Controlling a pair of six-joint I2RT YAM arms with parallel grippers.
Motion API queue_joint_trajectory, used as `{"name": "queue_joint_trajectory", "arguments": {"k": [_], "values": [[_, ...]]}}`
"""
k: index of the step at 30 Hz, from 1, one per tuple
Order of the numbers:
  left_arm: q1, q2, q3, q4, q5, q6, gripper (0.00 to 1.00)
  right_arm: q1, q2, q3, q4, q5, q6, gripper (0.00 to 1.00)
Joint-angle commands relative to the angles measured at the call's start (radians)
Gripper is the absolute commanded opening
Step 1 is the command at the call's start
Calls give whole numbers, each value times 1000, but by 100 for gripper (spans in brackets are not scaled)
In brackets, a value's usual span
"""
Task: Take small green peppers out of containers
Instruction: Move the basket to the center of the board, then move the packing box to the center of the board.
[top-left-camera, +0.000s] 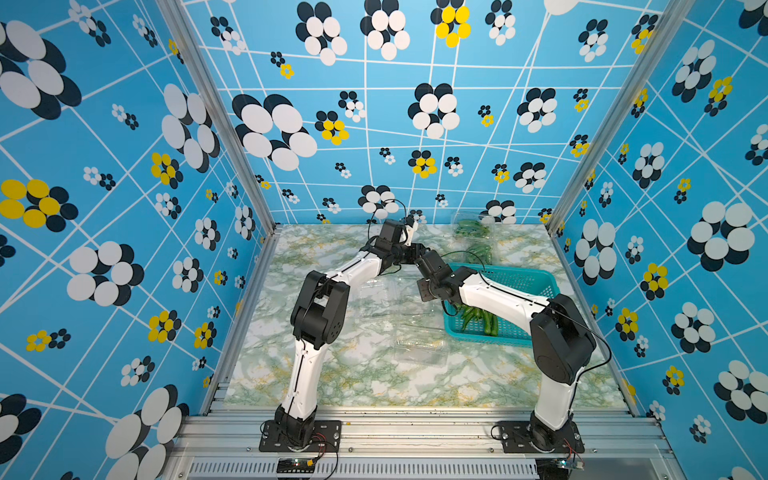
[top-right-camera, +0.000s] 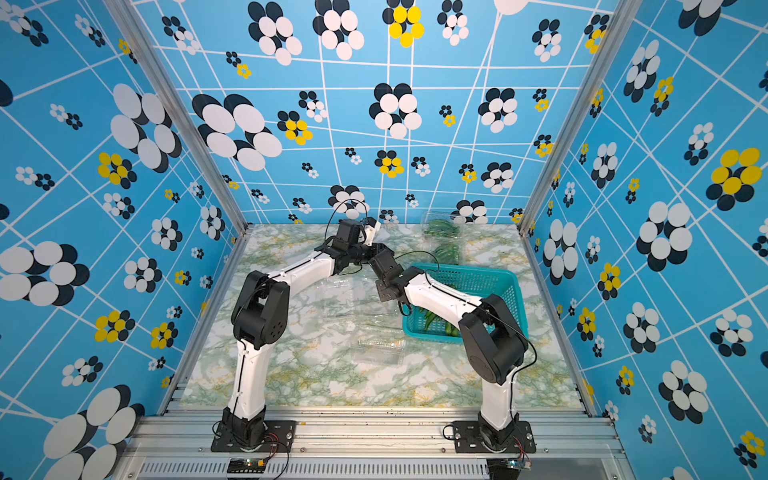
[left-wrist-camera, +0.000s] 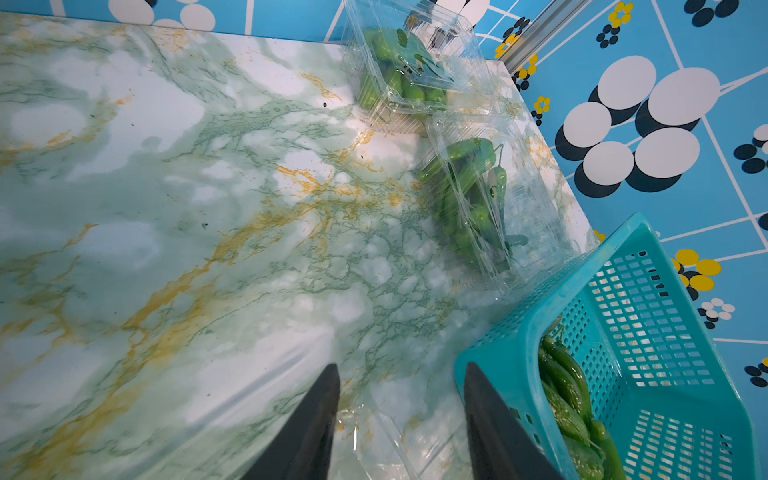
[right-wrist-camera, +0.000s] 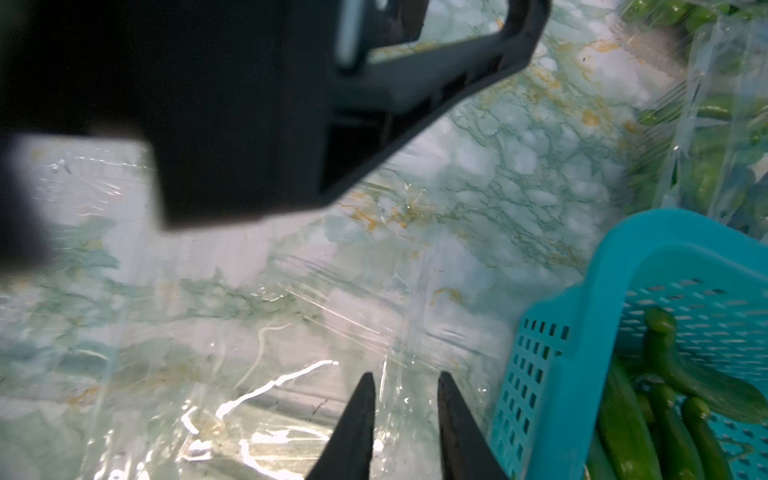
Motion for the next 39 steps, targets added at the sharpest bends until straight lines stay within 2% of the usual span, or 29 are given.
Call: {"name": "queue_joint_trajectory", "arguments": {"k": [1,16,19,23,26,29,32,39], "values": [[-4,-2,-6,2,11,-9,50,-25,27,22,-95,70,39,27],[-1,-40,-79,8,7,9,50,-150,-7,14,-188,139,138,27],[3,-52,-97,8,2,13,50,-159,-14,17,-155,117,143,34],[14,-70,-123,1,6,23,49,-161,-62,-27,16,41,75,42],[22,-94,-154,4,5,27,50,-175,-74,-2,55,65,56,44],[26,-118,-184,15,3,26,50,-211,-39,99,-3,102,90,45],[28,-141,-207,14,-1,28,50,-272,32,264,-133,103,176,45],[29,-207,-259,9,0,28,50,-410,231,588,-376,-15,265,45]]}}
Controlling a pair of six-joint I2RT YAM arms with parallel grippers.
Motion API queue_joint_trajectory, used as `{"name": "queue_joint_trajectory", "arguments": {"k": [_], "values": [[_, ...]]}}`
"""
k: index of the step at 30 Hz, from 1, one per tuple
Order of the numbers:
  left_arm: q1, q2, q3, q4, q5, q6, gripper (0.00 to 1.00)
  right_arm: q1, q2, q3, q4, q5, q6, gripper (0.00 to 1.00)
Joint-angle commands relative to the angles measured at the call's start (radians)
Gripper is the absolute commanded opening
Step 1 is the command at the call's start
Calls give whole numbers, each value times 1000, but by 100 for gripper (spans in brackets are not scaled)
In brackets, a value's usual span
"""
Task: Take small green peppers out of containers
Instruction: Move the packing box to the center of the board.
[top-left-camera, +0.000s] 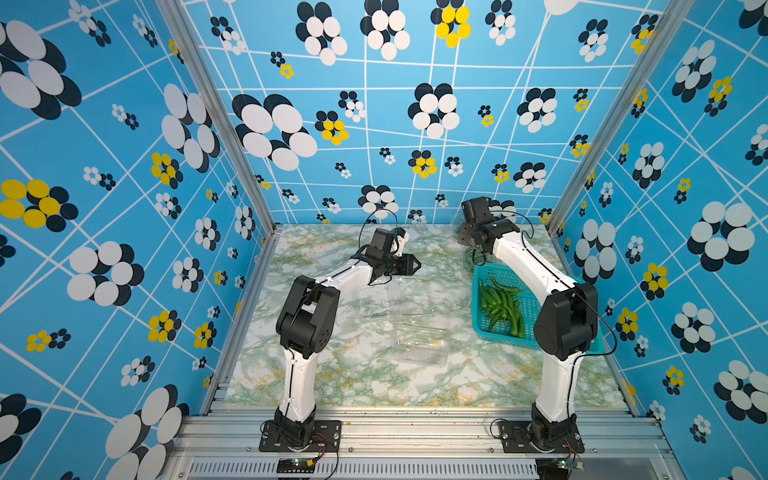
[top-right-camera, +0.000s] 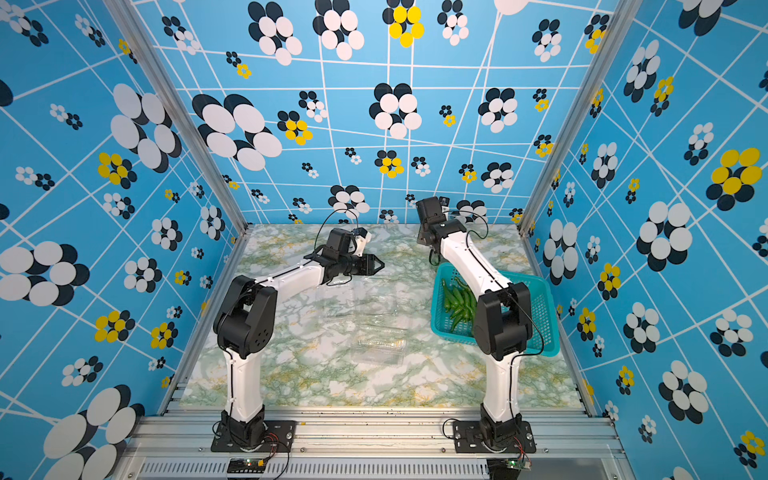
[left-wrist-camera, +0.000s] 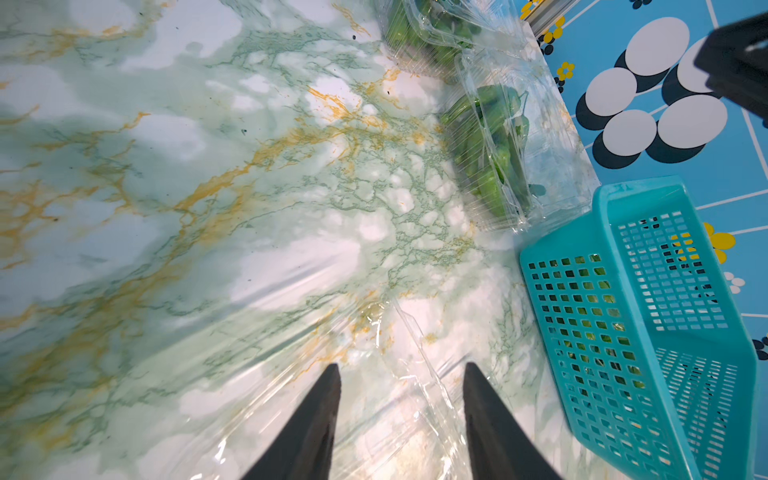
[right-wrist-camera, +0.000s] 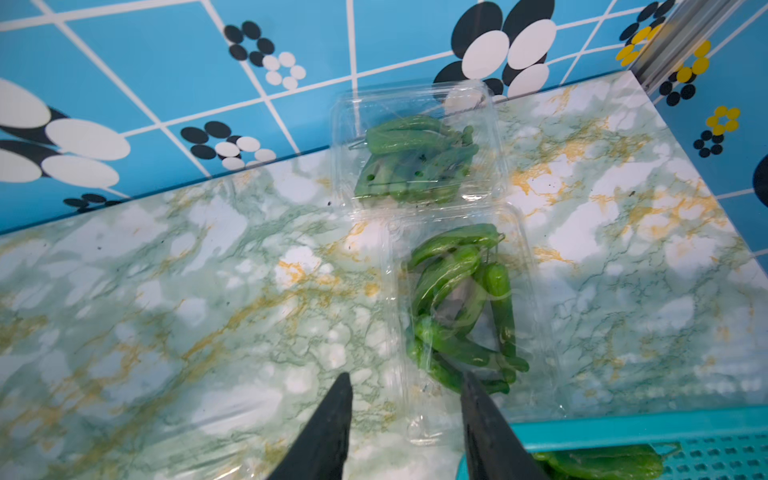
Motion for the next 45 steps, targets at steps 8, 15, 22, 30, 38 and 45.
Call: {"name": "queue_joint_trajectory", "arguments": {"k": [8,15,22,30,38,45], "values": [[-25,-48,1,-20,11,1,50,-121,206,190,-225,-124,67,50],[-36,-52,-8,-25,5,6,50,-168,291,259,-257,-187,78,58],[-34,-66,-23,-40,-11,20,50,-190,379,341,-301,-256,68,64],[-30,-77,-36,-56,-24,23,50,-190,453,414,-346,-373,47,64],[-24,-77,-51,-68,-38,13,49,-171,457,370,-347,-424,-5,63],[-20,-81,-63,-66,-39,9,49,-125,476,389,-394,-420,-56,61]]}}
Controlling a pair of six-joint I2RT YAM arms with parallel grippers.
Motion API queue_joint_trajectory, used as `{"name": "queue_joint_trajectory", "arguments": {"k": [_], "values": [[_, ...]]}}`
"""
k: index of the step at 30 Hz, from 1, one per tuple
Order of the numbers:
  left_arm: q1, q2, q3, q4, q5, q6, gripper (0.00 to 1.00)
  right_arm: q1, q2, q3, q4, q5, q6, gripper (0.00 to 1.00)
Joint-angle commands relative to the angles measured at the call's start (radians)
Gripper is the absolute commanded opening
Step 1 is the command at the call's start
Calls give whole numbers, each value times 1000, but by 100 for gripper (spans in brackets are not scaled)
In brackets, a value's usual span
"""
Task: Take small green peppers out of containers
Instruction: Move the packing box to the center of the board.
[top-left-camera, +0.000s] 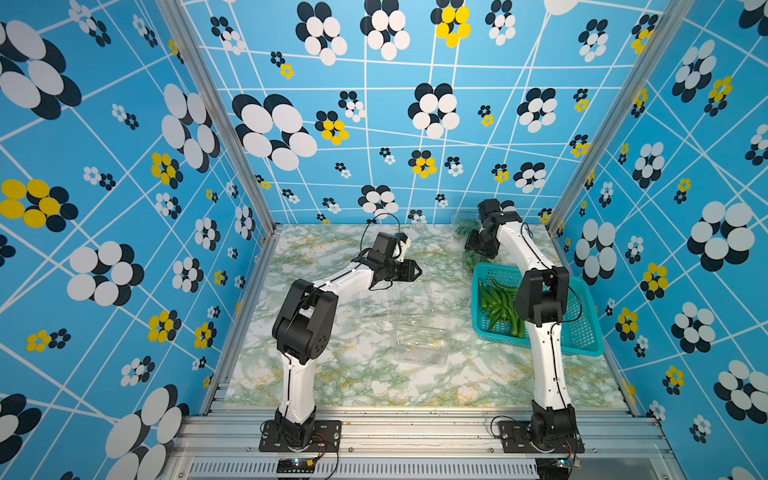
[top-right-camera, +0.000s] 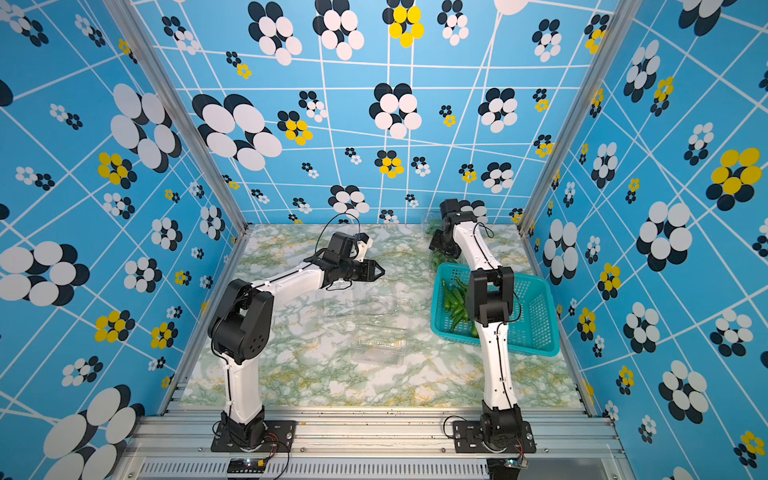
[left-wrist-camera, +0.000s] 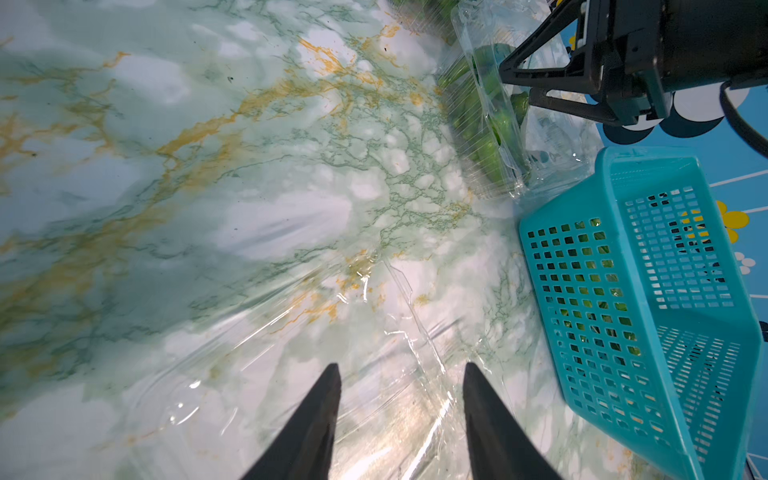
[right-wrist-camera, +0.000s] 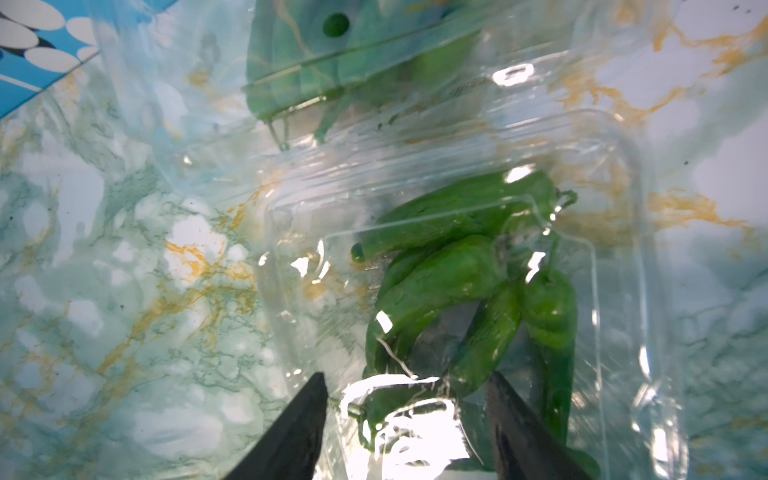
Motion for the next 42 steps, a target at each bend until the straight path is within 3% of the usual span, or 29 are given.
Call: {"name": "queue_joint_trajectory", "arguments": {"k": [1,4,11,27,35,42], "values": [[10,-43,-25,-4,-9,9,49,43,21,-69,-51,-22,-36,61],[14,-48,-34,-7,-10,12,49,45,-48,-163,2,-79,-22,62],[33,-71,-74,23,-9,-1,49,76,-19,-171,-37,-224,-51,61],[47,-177,-165,21,30,5,49,237,-193,-495,78,-219,-82,59],[7,-300,-259,-133,91,15,49,249,-333,-574,141,-73,-52,60],[-117,-380,-316,-400,67,89,50,247,-381,-506,151,90,-46,63]]}}
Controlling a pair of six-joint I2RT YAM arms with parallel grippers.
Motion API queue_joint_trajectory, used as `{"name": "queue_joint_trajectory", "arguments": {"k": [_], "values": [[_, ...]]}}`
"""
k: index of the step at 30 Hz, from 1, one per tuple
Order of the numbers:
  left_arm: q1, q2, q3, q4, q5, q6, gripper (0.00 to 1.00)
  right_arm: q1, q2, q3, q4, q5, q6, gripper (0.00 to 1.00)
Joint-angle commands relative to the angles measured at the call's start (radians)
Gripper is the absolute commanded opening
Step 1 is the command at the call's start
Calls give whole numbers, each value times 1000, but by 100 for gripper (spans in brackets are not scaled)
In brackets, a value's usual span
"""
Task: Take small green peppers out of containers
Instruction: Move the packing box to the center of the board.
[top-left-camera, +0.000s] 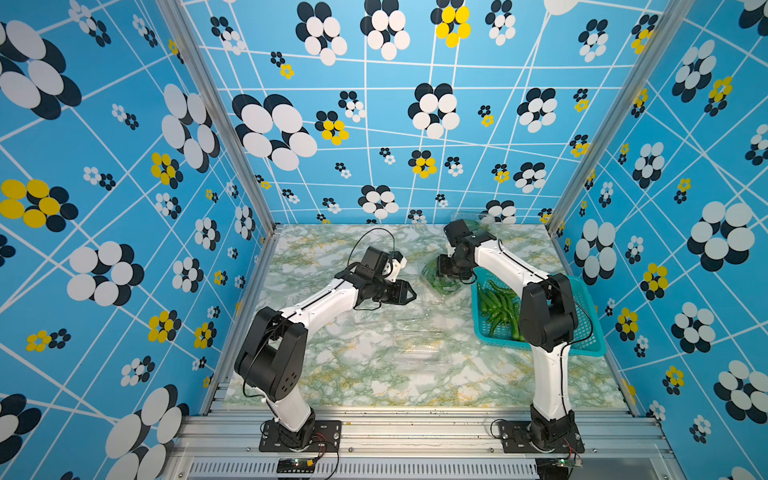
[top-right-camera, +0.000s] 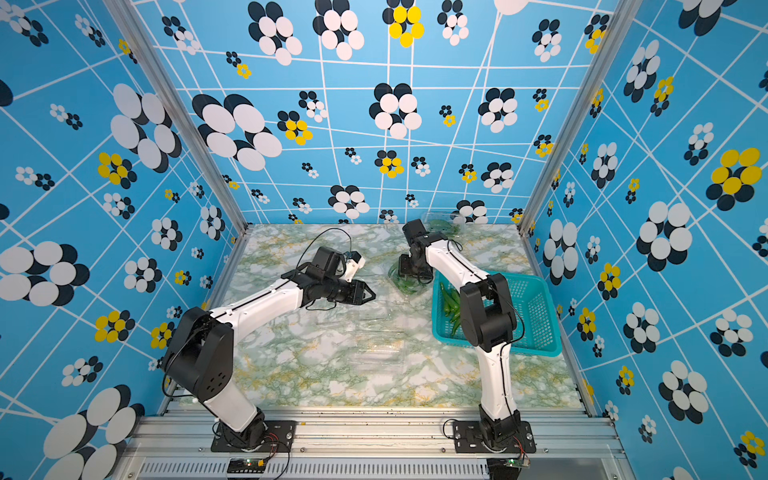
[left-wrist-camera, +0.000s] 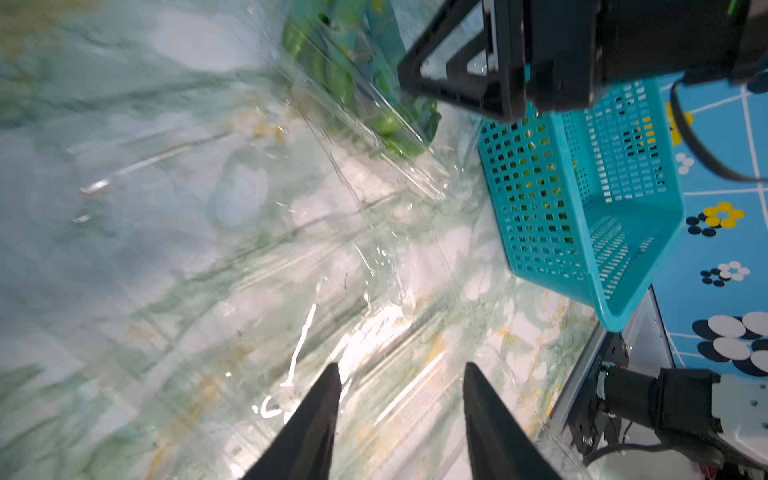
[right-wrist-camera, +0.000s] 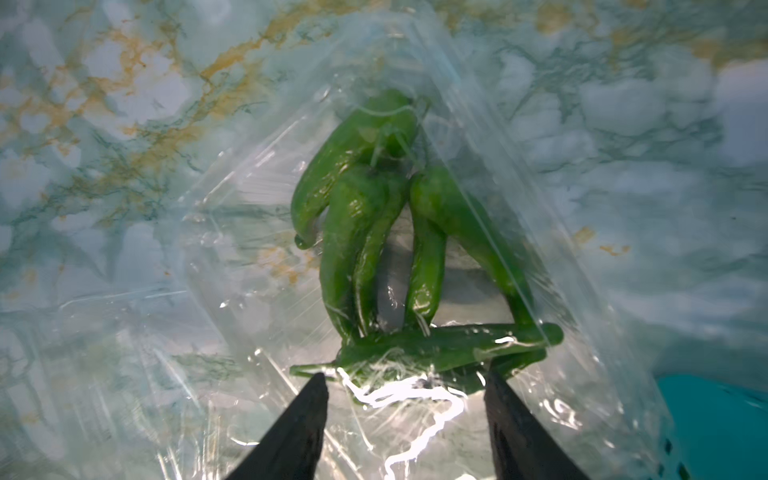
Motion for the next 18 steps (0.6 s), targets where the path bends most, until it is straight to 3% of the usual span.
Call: {"name": "queue_joint_trajectory", "arguments": {"k": [1,7,18], "values": [[-63,-59,-63,-180,-20,61,50,0,-29,50,-32,99,7,63],[-110,-91,-149,-226,-82,87,50,-4,19,137,-63,90,-5,63],[-128,39,-117,-283,-223,94,49,-4,-115,-100,70,35,-6,60]]}}
